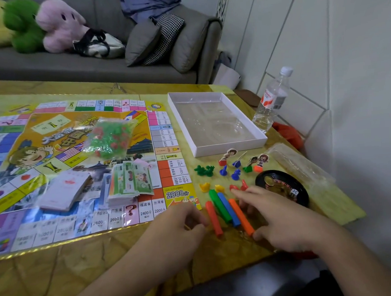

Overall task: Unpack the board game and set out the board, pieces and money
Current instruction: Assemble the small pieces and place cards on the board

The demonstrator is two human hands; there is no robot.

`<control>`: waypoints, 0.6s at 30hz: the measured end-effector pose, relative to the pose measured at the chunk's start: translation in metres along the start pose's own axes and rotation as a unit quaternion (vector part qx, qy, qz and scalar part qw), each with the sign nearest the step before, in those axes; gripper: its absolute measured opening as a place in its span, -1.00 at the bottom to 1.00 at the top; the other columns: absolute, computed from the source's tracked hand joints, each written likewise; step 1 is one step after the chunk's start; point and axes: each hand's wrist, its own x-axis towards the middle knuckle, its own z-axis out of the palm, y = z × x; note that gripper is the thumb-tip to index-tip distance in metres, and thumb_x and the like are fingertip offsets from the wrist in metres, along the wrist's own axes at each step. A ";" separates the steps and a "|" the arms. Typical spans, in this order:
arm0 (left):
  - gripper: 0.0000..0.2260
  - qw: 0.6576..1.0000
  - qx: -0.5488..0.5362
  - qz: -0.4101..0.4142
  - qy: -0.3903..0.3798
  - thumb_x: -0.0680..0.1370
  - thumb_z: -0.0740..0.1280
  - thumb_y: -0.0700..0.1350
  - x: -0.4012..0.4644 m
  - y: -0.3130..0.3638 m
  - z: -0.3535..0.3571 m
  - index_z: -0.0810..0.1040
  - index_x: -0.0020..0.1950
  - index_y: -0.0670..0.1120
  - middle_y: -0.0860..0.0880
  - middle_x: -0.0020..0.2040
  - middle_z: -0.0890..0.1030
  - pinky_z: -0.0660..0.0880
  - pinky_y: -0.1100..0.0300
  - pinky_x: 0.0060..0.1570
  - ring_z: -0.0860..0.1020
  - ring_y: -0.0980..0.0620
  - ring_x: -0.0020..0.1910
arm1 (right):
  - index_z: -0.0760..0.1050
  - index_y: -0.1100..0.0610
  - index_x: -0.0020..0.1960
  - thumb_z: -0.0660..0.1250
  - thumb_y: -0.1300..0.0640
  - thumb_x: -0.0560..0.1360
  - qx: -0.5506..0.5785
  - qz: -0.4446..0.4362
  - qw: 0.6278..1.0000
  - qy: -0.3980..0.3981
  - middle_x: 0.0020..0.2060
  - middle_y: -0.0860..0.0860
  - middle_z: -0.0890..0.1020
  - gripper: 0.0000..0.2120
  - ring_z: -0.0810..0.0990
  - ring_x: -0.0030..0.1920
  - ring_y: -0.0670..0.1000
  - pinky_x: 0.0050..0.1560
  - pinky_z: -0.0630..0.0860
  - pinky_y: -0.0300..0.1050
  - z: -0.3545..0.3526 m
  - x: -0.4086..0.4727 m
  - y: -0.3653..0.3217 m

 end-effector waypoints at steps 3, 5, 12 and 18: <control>-0.94 1.000 0.003 -0.002 0.001 0.62 0.36 -0.02 0.000 -0.001 -0.001 0.62 -0.01 0.12 0.15 -0.04 0.62 0.58 0.23 0.03 0.59 0.20 -0.04 | 0.16 -0.29 0.63 0.56 0.25 0.46 0.000 0.000 1.000 0.022 0.19 -0.38 0.40 -0.04 0.45 0.21 -0.27 0.29 0.52 -0.19 0.000 -0.002 0.002; -0.94 1.000 -0.002 -0.005 0.000 0.61 0.36 -0.02 0.000 -0.001 -0.001 0.62 -0.01 0.12 0.14 -0.05 0.63 0.59 0.20 0.03 0.60 0.19 -0.05 | 0.28 -0.32 0.56 0.57 0.22 0.44 0.006 0.004 0.999 0.047 0.09 -0.34 0.48 -0.13 0.50 0.12 -0.26 0.20 0.55 -0.18 -0.001 -0.004 0.004; -0.92 0.998 -0.047 -0.012 0.032 0.62 0.34 -0.02 0.001 -0.009 -0.027 0.61 -0.01 0.15 0.15 -0.10 0.63 0.51 0.31 -0.19 0.60 0.19 -0.12 | 0.51 -0.25 0.37 0.40 0.29 0.58 0.014 0.021 0.990 0.138 -0.02 -0.27 0.59 -0.47 0.54 0.02 -0.32 -0.04 0.53 -0.30 -0.013 0.000 -0.023; -0.85 0.977 -0.068 -0.054 0.196 0.65 0.28 -0.12 0.008 -0.021 -0.078 0.56 -0.05 0.10 0.08 -0.15 0.65 0.64 0.08 -0.19 0.62 0.11 -0.19 | 0.55 -0.07 0.26 0.23 0.25 0.64 0.102 -0.072 0.978 0.169 -0.05 -0.08 0.63 -0.69 0.62 -0.23 -0.12 -0.30 0.52 -0.17 -0.033 0.099 -0.165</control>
